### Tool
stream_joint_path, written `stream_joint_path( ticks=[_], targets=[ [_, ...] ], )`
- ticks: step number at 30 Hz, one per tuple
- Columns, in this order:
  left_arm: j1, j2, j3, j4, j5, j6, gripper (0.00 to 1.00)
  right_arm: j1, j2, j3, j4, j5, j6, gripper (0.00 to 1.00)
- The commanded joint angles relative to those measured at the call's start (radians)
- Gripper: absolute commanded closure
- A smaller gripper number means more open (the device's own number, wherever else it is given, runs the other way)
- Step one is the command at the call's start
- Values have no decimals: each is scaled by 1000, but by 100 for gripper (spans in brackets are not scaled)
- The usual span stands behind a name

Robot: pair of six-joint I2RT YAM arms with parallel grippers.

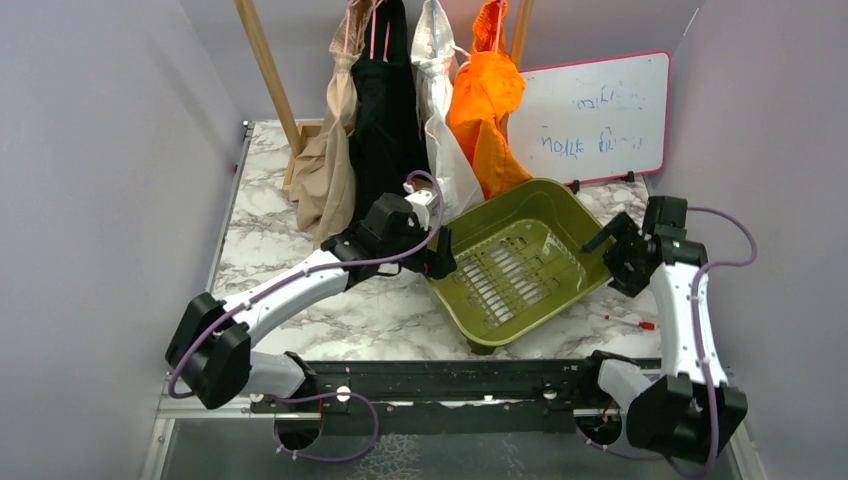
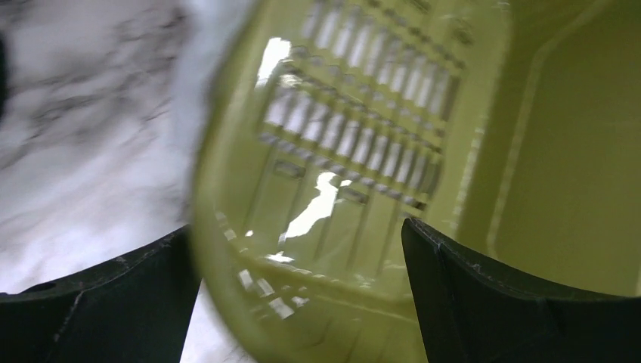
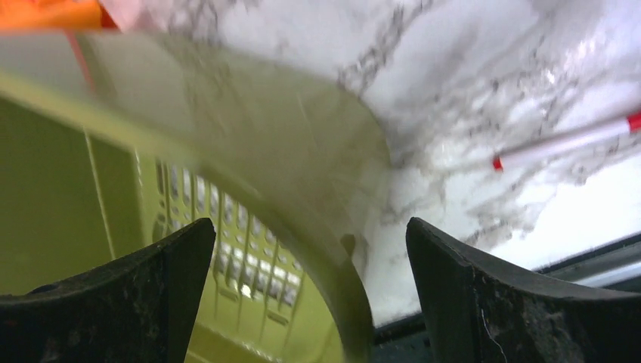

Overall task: Remove the shorts from the hanger
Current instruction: Move the basket to the center of the board.

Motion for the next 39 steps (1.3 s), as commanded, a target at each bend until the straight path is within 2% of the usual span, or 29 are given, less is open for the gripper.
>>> stream_joint_path(
  ticks=[1, 6, 10, 13, 15, 22, 25, 28, 35, 39],
  targets=[
    [-18, 43, -9, 271, 321, -79, 1, -8, 115, 81, 156, 123, 84, 4],
    [-120, 158, 35, 352, 285, -133, 1, -39, 235, 163, 267, 81, 72, 8],
    [-160, 250, 90, 386, 213, -190, 1, -50, 397, 308, 252, 58, 34, 8],
    [-170, 310, 126, 433, 221, -230, 1, -55, 510, 438, 184, 77, -3, 7],
    [-190, 353, 163, 438, 234, -234, 1, -62, 550, 466, 214, 123, -3, 7],
    [-237, 502, 294, 485, 220, -310, 1, -72, 657, 625, 144, 166, -74, 5],
    [-251, 517, 284, 500, 177, -342, 1, -72, 633, 602, 186, 112, -152, 5],
    [-254, 508, 260, 490, 129, -362, 1, -72, 616, 593, 163, 174, -182, 3],
    [-256, 422, 200, 446, 37, -363, 1, -72, 620, 600, 163, 213, -232, 0],
    [-256, 344, 166, 406, -11, -343, 1, -72, 629, 609, 163, 170, -246, 1]
  ],
)
